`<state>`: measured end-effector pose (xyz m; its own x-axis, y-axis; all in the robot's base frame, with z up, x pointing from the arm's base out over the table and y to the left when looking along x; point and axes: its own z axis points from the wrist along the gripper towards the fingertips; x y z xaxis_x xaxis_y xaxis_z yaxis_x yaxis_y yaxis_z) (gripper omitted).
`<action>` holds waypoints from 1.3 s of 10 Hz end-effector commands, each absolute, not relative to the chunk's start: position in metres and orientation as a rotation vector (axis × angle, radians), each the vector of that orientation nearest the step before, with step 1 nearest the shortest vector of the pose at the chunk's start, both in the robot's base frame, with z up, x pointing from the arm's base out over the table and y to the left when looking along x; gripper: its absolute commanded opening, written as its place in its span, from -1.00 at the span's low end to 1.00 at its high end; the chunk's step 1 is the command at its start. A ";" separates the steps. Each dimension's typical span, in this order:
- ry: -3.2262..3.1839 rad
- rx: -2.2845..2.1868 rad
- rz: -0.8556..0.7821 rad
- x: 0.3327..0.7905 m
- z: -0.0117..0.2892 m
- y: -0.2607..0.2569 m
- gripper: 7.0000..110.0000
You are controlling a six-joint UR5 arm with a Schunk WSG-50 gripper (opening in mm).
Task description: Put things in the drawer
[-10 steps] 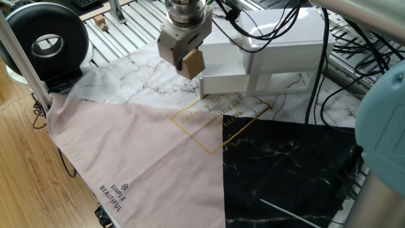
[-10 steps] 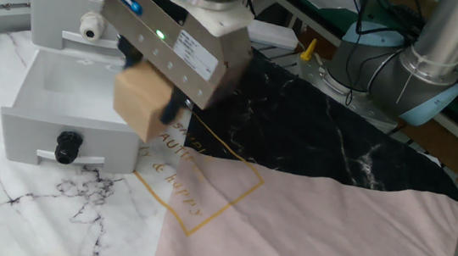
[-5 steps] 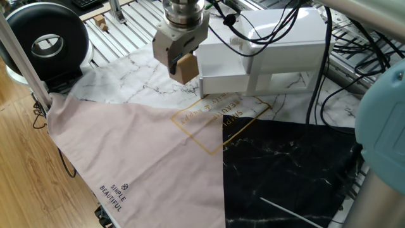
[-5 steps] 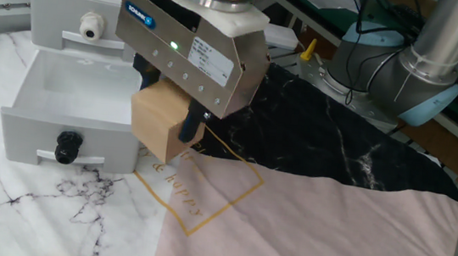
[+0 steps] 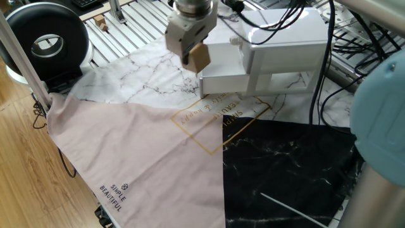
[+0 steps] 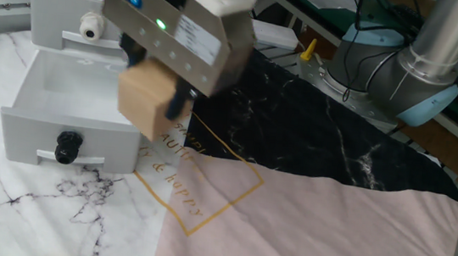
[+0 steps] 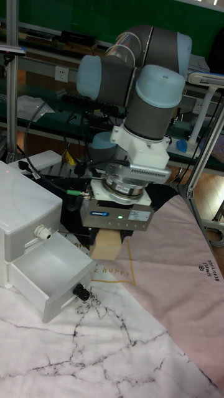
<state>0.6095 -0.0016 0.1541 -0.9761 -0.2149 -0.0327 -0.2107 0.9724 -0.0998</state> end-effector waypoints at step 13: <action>3.051 -0.433 -0.150 0.643 0.133 -0.076 -1.00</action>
<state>0.6324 -0.0764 0.1365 -0.9585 -0.2834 -0.0313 -0.2782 0.9535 -0.1156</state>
